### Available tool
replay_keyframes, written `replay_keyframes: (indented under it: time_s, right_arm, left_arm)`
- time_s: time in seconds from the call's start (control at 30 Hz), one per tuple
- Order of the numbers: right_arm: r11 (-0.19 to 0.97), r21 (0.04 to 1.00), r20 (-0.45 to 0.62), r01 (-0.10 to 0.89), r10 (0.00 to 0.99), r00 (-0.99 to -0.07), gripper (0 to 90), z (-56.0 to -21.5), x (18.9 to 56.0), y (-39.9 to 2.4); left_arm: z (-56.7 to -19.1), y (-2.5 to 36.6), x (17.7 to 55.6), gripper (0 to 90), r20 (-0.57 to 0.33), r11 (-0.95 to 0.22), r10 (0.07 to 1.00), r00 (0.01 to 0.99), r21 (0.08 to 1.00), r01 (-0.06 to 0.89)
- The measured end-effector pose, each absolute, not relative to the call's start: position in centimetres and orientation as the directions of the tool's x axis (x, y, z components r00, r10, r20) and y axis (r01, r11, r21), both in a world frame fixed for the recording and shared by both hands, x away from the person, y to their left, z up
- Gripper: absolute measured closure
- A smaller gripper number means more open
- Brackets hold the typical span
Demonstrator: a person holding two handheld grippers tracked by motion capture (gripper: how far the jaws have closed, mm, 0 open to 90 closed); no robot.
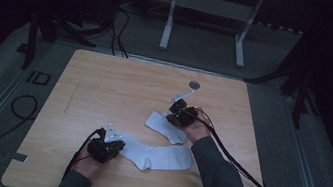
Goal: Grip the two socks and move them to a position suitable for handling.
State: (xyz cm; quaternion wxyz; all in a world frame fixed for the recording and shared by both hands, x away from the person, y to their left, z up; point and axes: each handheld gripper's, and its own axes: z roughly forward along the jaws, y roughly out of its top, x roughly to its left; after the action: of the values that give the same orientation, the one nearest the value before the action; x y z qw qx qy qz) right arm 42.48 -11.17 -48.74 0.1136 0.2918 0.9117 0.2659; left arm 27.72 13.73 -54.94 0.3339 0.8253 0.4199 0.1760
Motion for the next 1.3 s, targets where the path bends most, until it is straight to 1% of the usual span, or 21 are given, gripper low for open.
replay_keyframes:
  time_s: [0.13, 0.27, 0.47, 0.7, 0.93, 0.97, 1.03, 1.1, 1.17, 1.23, 1.3]
  right_arm:
    - [0.685, 0.572, -0.067, 0.451, 0.587, -0.807, 86.6, -47.7, 41.8, -12.1]
    - [0.664, 0.587, -0.065, 0.463, 0.609, -0.791, 86.5, -47.4, 41.7, -13.7]
    - [0.639, 0.593, -0.055, 0.489, 0.639, -0.768, 86.5, -47.8, 41.5, -16.1]
    - [0.584, 0.615, -0.028, 0.529, 0.687, -0.726, 86.6, -48.1, 40.8, -19.4]
    - [0.543, 0.606, 0.003, 0.581, 0.729, -0.685, 86.0, -49.3, 40.4, -22.8]
    - [0.537, 0.602, 0.01, 0.59, 0.734, -0.679, 84.9, -49.4, 40.3, -23.2]
    - [0.536, 0.592, 0.011, 0.601, 0.741, -0.671, 79.3, -49.6, 40.1, -24.0]
    - [0.537, 0.59, -0.011, 0.603, 0.752, -0.659, 72.8, -49.4, 39.9, -24.6]
    - [0.531, 0.596, -0.031, 0.602, 0.764, -0.644, 68.1, -48.9, 39.6, -25.1]
    - [0.52, 0.609, -0.038, 0.598, 0.773, -0.633, 64.9, -48.2, 39.5, -25.6]
    - [0.517, 0.618, -0.042, 0.593, 0.775, -0.631, 63.6, -47.7, 39.5, -25.8]
  left_arm:
    - [-54.9, 13.8, 27.7, 84.3, 0.012, -0.424, 0.811, 0.584, 0.7, 0.575]
    - [-54.9, 13.8, 27.7, 84.3, 0.011, -0.423, 0.812, 0.584, 0.701, 0.575]
    - [-54.9, 13.8, 27.7, 84.4, 0.012, -0.425, 0.811, 0.585, 0.699, 0.575]
    - [-54.9, 13.8, 27.7, 84.4, 0.009, -0.42, 0.813, 0.583, 0.701, 0.576]
    - [-54.9, 13.8, 27.8, 84.3, 0.009, -0.42, 0.813, 0.582, 0.702, 0.576]
    - [-54.9, 13.9, 27.8, 84.3, 0.01, -0.42, 0.813, 0.582, 0.701, 0.576]
    - [-54.9, 13.9, 27.8, 84.4, 0.009, -0.42, 0.813, 0.582, 0.701, 0.576]
    - [-54.9, 13.9, 27.8, 84.3, 0.011, -0.423, 0.812, 0.583, 0.699, 0.577]
    - [-54.9, 13.9, 27.8, 84.4, 0.012, -0.425, 0.812, 0.584, 0.698, 0.577]
    - [-54.9, 13.8, 27.8, 84.3, 0.012, -0.424, 0.812, 0.584, 0.699, 0.576]
    - [-55.0, 13.8, 27.8, 84.3, 0.011, -0.425, 0.812, 0.583, 0.697, 0.578]
